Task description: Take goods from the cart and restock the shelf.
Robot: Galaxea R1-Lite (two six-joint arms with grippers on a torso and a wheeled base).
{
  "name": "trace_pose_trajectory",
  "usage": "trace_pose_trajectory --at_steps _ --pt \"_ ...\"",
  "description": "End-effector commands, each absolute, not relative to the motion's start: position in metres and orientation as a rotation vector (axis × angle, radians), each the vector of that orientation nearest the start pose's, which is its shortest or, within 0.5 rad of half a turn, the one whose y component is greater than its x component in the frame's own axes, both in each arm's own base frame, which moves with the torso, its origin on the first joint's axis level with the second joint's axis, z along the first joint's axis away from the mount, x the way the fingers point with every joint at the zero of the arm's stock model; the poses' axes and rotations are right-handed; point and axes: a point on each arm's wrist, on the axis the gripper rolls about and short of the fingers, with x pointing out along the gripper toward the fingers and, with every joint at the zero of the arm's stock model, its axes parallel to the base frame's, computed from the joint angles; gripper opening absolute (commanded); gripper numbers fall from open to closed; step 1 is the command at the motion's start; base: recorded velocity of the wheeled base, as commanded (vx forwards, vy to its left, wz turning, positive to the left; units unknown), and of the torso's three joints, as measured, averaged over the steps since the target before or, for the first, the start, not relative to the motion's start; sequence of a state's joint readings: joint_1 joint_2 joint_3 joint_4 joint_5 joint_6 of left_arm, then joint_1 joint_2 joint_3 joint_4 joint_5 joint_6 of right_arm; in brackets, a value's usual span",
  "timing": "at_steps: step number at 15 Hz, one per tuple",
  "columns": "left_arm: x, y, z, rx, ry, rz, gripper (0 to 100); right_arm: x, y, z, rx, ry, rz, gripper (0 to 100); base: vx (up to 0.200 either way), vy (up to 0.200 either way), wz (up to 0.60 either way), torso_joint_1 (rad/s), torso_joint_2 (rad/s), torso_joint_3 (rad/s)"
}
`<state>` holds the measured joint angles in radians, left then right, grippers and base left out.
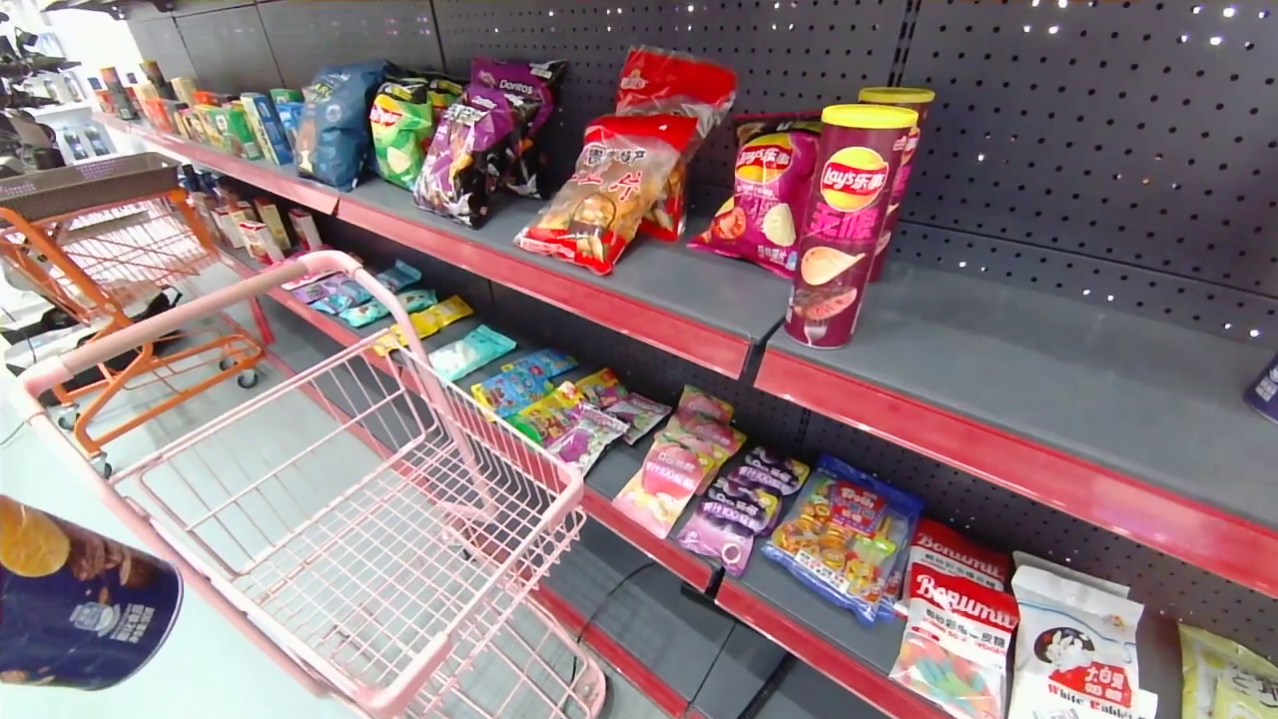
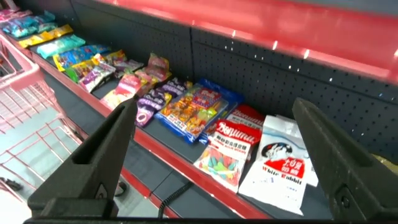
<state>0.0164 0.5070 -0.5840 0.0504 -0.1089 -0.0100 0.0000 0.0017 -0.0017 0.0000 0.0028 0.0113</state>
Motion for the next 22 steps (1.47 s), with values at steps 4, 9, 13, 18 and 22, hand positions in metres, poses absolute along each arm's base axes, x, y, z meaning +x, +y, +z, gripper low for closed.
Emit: trace_pose_trajectory --at_steps 4,9,13,18,22 --pt "-0.008 0.000 0.229 -0.008 -0.074 0.009 0 -0.023 0.000 0.076 0.014 0.000 0.003 100 0.000 0.000 0.00 0.215 -0.55 -0.340" --pt "-0.014 0.001 0.224 0.032 -0.060 0.062 0 -0.023 0.000 0.076 0.015 0.000 0.003 100 0.000 0.000 -0.48 0.046 -0.12 -0.076" --pt "-0.016 0.001 0.223 0.049 -0.067 0.069 0 -0.023 0.000 0.076 0.017 -0.002 0.003 100 0.000 0.000 -0.60 0.011 0.00 -0.002" --pt "-0.016 0.001 0.225 0.079 -0.069 0.076 0 -0.023 0.000 0.076 0.017 -0.002 0.003 100 0.000 0.000 -0.60 0.002 0.00 0.000" --pt "-0.015 0.002 0.226 0.130 -0.061 0.098 0 -0.023 0.000 0.076 0.015 -0.002 0.003 100 0.000 0.000 -0.30 0.000 0.00 0.002"
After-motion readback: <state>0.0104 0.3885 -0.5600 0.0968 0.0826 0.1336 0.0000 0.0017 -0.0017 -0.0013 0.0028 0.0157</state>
